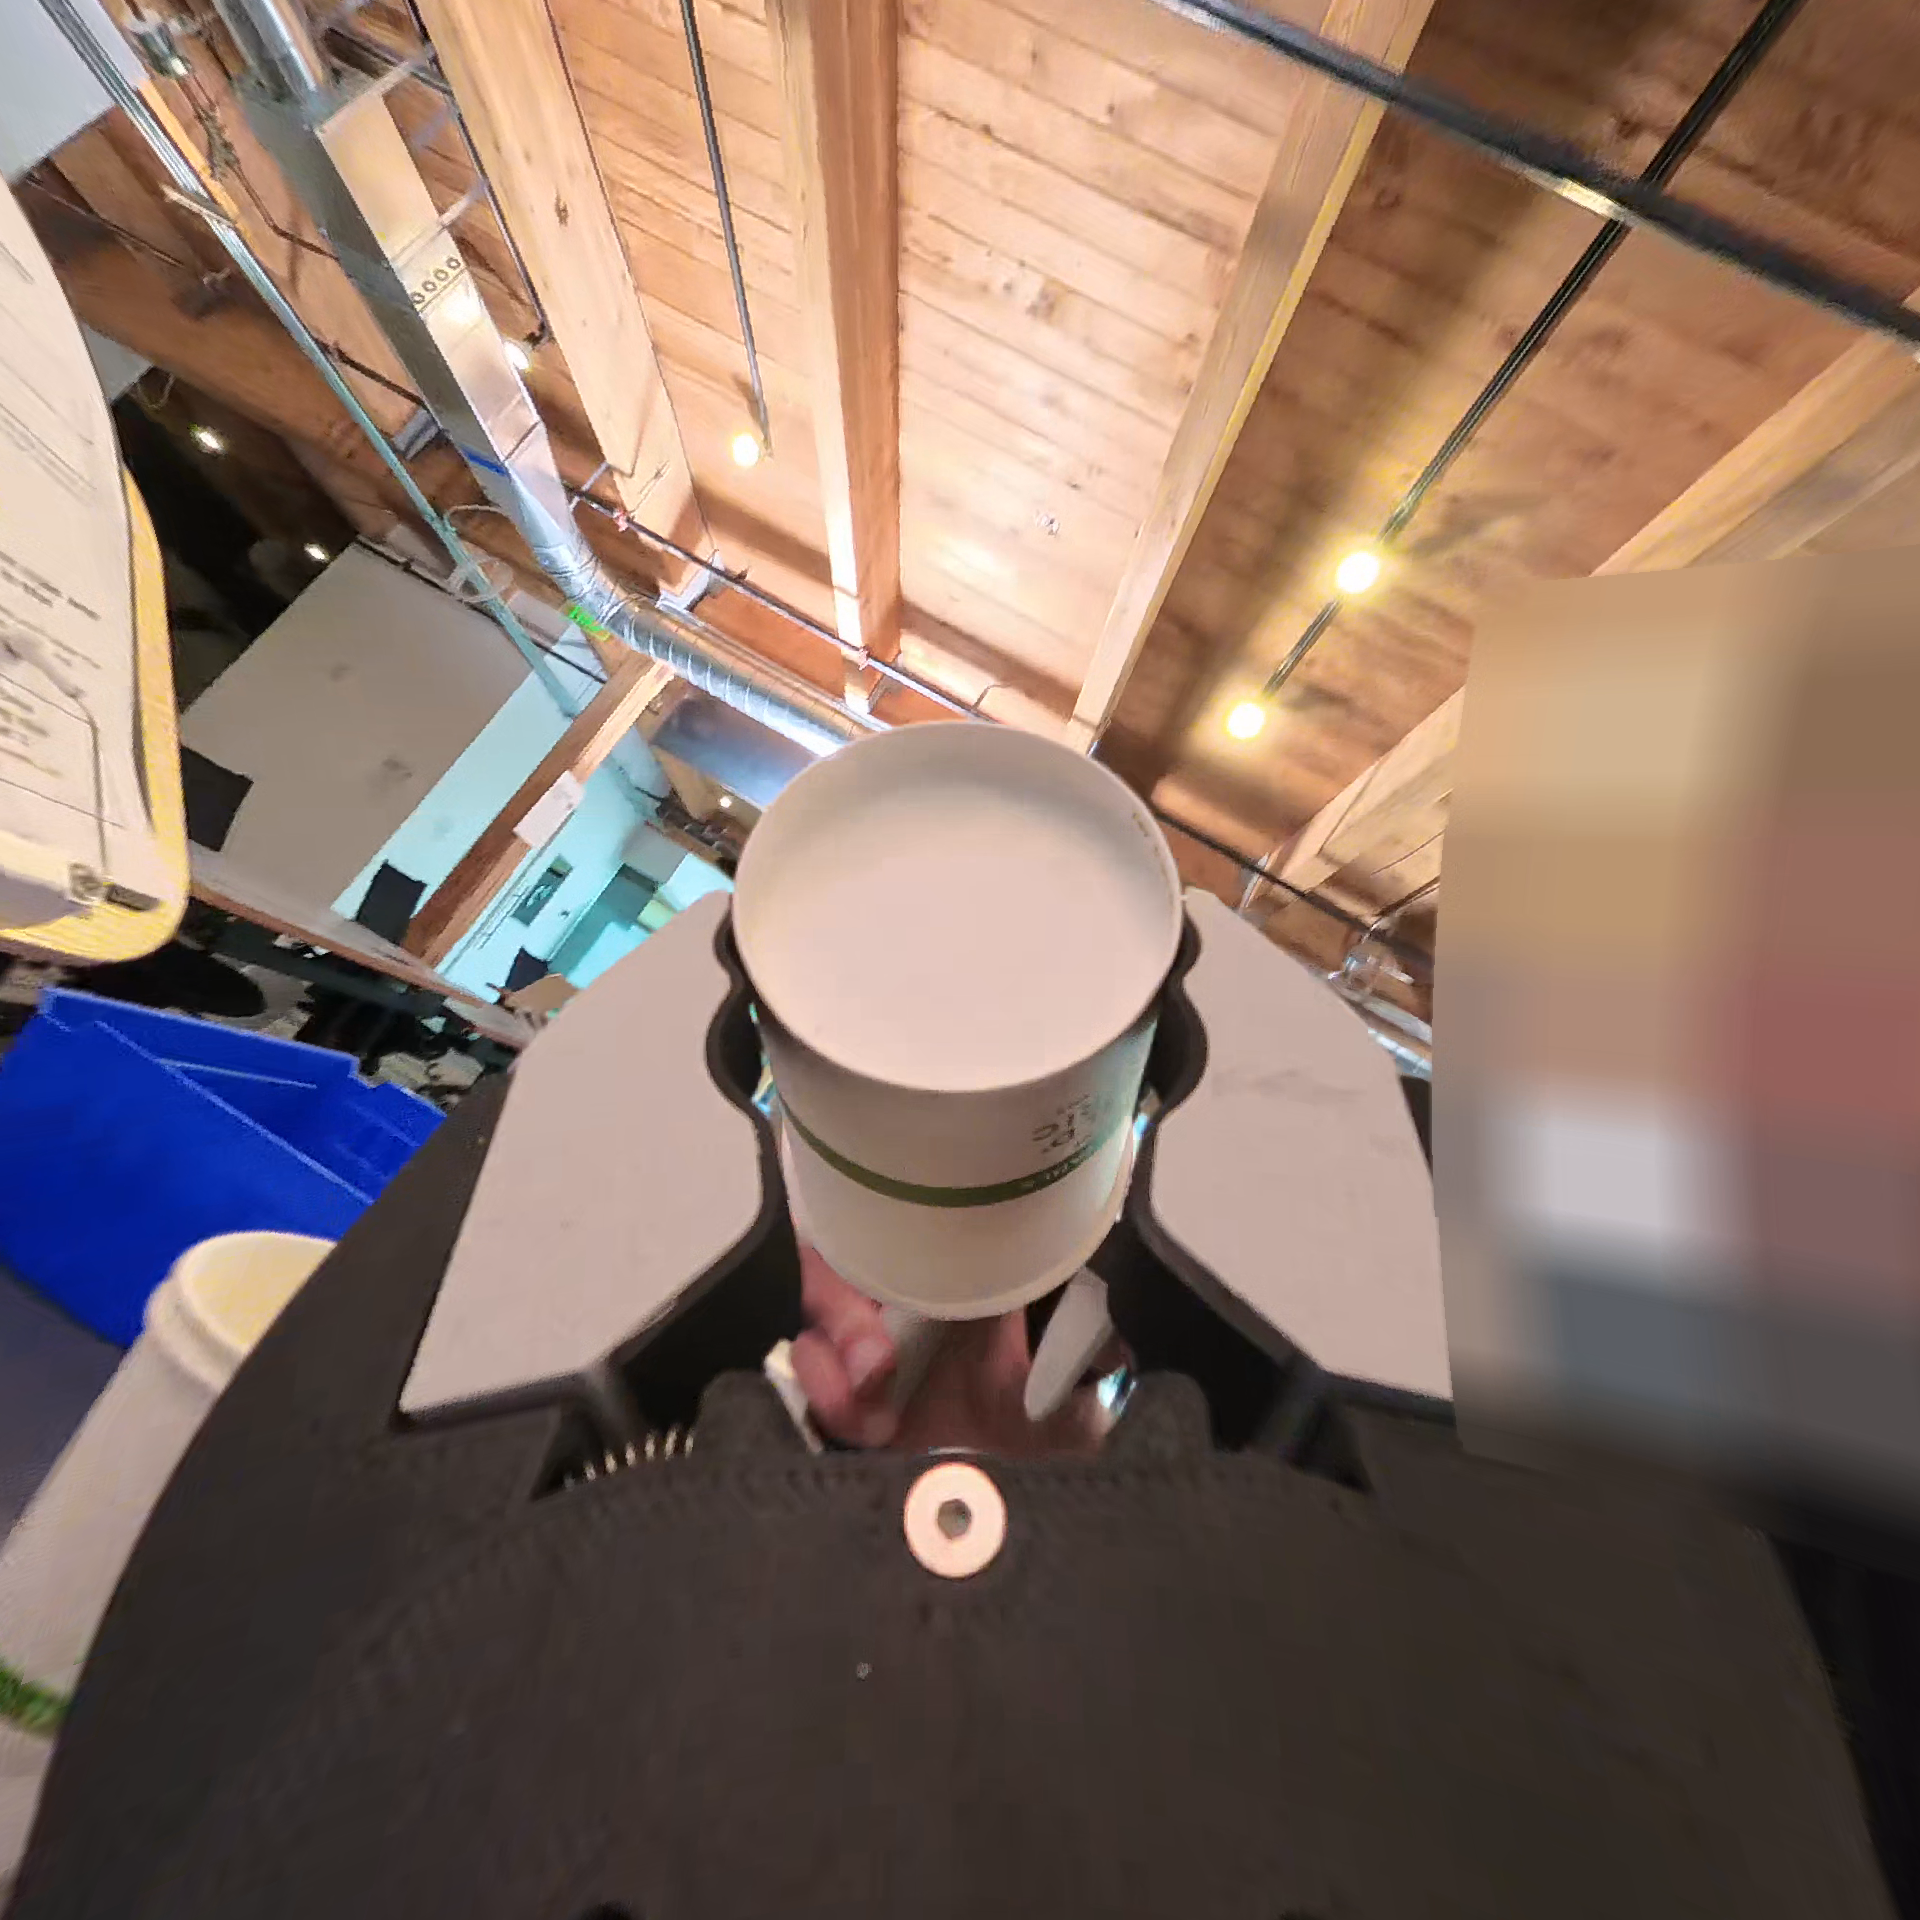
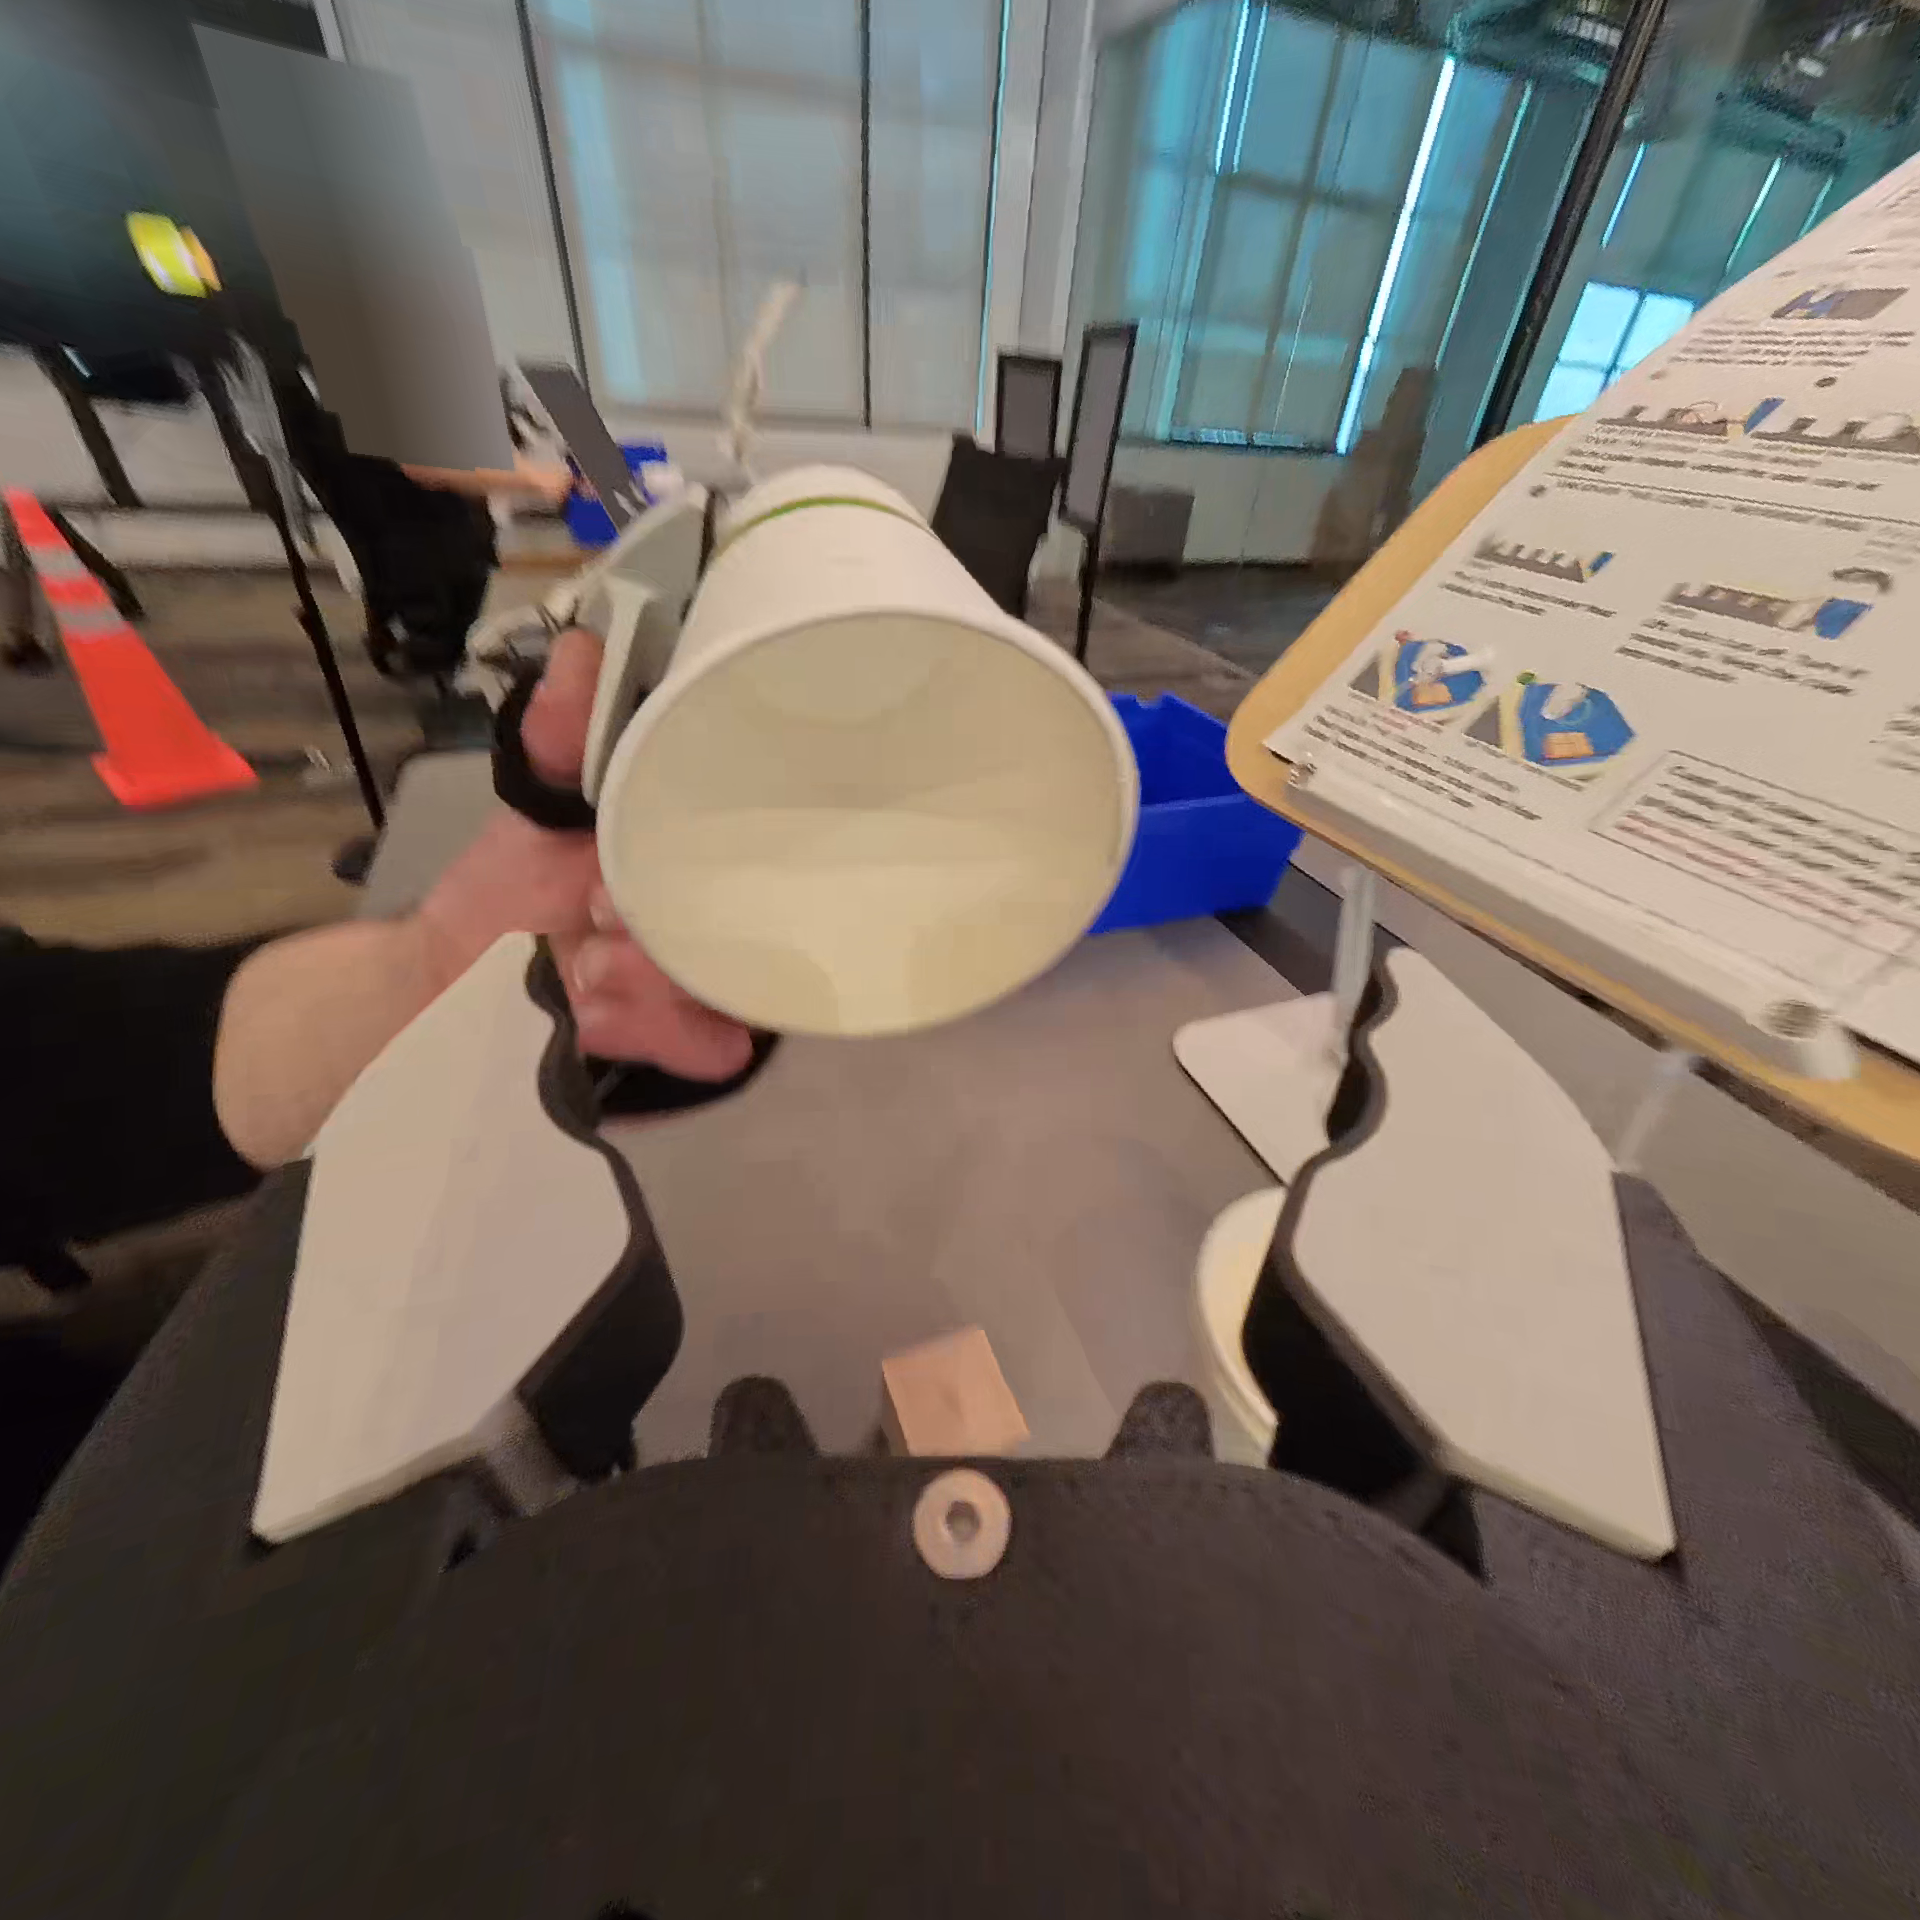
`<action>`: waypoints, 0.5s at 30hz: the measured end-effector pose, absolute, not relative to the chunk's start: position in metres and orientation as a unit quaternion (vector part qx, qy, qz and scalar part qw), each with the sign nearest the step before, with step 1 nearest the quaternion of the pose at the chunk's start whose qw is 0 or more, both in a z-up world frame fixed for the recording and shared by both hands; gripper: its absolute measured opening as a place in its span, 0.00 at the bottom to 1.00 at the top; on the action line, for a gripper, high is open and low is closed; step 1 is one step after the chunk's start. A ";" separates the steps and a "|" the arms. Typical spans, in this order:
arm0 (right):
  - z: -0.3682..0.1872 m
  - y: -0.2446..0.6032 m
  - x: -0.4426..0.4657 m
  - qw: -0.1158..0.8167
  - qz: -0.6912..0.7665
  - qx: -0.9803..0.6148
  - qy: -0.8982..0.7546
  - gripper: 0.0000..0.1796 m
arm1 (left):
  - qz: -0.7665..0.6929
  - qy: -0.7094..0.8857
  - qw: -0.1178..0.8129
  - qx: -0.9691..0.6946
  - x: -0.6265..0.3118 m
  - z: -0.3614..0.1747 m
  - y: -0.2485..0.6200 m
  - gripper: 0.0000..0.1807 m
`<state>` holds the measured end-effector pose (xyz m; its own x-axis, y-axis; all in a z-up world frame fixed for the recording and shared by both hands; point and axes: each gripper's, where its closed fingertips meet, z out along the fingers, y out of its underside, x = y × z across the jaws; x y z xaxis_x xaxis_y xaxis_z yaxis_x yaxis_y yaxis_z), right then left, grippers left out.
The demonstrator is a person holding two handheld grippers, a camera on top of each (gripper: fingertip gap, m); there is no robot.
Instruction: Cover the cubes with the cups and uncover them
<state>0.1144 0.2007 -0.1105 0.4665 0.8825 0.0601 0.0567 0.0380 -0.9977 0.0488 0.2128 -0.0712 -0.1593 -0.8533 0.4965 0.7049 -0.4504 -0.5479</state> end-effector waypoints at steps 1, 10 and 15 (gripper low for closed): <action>-0.112 0.201 0.106 0.612 0.356 -0.598 -0.376 0.81 | -0.762 0.085 0.513 -0.386 0.051 -0.072 0.212 0.41; -0.092 0.200 0.094 0.646 0.449 -0.535 -0.307 0.61 | -0.775 0.065 0.502 -0.378 0.061 -0.083 0.211 0.41; -0.088 0.200 0.100 0.651 0.447 -0.531 -0.307 0.59 | -0.783 0.067 0.494 -0.373 0.065 -0.085 0.210 0.41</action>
